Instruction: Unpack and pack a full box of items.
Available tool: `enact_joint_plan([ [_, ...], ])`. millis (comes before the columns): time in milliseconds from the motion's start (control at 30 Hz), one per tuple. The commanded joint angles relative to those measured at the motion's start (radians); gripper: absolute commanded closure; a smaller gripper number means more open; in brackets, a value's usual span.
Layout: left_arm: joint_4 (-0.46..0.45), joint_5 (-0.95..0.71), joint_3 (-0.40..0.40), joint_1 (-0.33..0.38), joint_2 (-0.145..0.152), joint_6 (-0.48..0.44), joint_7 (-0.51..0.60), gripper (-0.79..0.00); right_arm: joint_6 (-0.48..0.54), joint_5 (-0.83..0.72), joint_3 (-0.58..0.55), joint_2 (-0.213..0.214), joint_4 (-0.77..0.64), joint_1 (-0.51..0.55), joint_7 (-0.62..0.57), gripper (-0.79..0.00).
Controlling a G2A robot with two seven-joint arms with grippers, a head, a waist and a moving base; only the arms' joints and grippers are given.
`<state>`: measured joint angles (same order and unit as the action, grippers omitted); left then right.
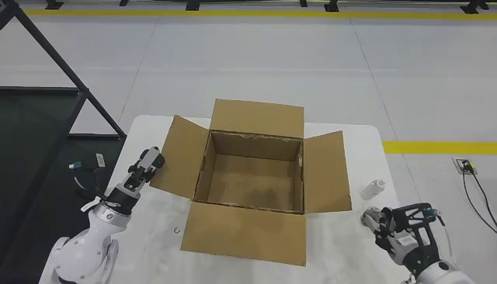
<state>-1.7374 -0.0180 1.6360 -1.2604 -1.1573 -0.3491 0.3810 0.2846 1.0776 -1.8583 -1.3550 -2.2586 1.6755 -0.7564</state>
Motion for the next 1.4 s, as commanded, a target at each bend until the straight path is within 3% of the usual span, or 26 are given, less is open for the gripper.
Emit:
enact_joint_plan([
  [0,0.0,0.0,0.0,0.0,0.0,0.0,0.0,-0.785,0.0,0.0,0.0,0.0,0.0,0.0,0.0,0.0],
  [133,0.0,0.0,0.0,0.0,0.0,0.0,0.0,-0.785,0.009,0.01,0.007,0.001,0.007,0.0,0.005,0.0],
  [333,0.0,0.0,0.0,0.0,0.0,0.0,0.0,-0.785,0.023,0.168,0.073,0.012,0.064,-0.031,-0.002,0.0],
  [800,0.0,0.0,0.0,0.0,0.0,0.0,0.0,-0.785,0.076,0.358,0.144,0.032,0.219,-0.052,0.04,0.0],
  [1100,0.0,0.0,0.0,0.0,0.0,0.0,0.0,-0.785,-0.04,0.489,0.243,0.031,0.294,-0.119,-0.024,0.0],
  [1367,0.0,0.0,0.0,0.0,0.0,0.0,0.0,-0.785,-0.06,0.497,0.267,0.033,0.348,-0.164,-0.058,0.0],
])
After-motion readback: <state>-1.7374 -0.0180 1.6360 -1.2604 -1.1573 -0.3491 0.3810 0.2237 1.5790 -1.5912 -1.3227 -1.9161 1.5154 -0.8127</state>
